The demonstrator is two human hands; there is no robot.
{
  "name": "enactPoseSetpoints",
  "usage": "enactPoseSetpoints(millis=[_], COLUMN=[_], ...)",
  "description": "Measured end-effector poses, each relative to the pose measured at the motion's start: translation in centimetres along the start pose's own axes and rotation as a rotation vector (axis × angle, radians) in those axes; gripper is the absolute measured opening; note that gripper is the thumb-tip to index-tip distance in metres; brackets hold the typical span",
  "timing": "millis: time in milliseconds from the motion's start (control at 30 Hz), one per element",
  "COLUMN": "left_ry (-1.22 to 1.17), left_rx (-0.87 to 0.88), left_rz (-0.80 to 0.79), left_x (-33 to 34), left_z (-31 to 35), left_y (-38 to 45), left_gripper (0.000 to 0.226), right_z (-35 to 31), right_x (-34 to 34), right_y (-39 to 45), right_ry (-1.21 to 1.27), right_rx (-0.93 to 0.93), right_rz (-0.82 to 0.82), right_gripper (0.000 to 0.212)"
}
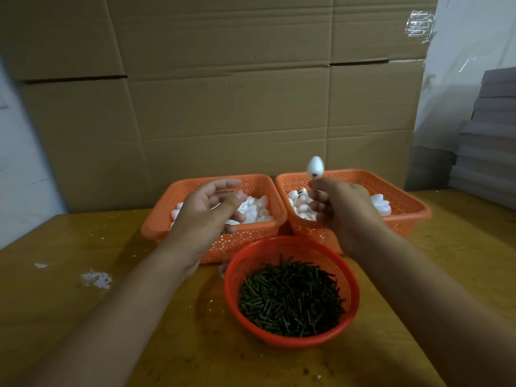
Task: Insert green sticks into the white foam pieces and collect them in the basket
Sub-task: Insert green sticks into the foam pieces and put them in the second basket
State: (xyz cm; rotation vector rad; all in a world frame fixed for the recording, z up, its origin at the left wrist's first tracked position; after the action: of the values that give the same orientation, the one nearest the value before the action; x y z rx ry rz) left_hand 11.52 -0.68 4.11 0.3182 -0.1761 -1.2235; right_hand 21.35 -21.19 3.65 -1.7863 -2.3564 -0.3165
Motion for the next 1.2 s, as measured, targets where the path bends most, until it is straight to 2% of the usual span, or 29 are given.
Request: enactPoseSetpoints(millis=[133,300,433,567,700,800,900,967,1067,1200], left_ry=[0.008,-0.005,0.002,0.011,0.013,0.025,0.101,0.212,0.461,0.734], left_rx=[-0.006,-0.011,-0.022,-0.018,-0.02,-0.022,0.007,0.046,0.104,0.06], left_rz=[-0.007,-0.006,0.007,0.018,0.031,0.036,0.038,0.048,0.047,-0.02], left_x=[0.2,0.1,0.0,-0.3,-0.4,-0.5,-0.7,-0.9,-0.6,0.6], left_z=[0.0,-0.1,-0.2,-0.2,-0.2,-0.3,-0.1,0.2,0.5,0.0], left_y=[0.0,0.0,0.1,0.0,0.1,0.2,0.3,0.4,0.7,1.2], left_gripper=[0.017,0.018,0.018,0.017,0.018,0.019,0.019,0.021,0.018,0.019], right_z=[0.6,1.2,0.7,1.0,2.3,3.2,5.3,6.4,6.7,6.7], right_x=[-3.2,-2.9,-0.1,3.1,5.3,6.4,6.5,6.2,6.2,6.4], right_y=[0.9,1.0,0.3,-0.8,-1.8,-2.9,-4.1,-4.4,-4.8,-5.0], right_ry=[0.115,0.157,-0.028,-0.445,-0.883,-1.185,-1.404,-1.526,-1.602,-1.634], right_rx=[0.085,0.093,0.066,0.0,-0.124,-0.248,-0.166,-0.113,-0.094,-0.094], right_rz=[0.175,0.174,-0.066,-0.371,-0.569,-0.749,-0.934,-0.983,-0.992,-1.015], right_gripper=[0.004,0.011,0.012,0.014,0.009,0.023,0.039,0.05,0.055,0.057])
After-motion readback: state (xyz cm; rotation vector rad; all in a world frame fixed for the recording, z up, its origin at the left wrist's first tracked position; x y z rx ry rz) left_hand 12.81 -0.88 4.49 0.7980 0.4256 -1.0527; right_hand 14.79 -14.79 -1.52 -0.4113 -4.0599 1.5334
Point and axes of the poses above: each hand's wrist, its own y-axis towards the middle knuckle, its own x-axis out of the palm, z = x × y, the point moved 8 cm from there along y, towards the middle knuckle, and after that the axes turned 4 degrees about -z, right-handed, at the moved point
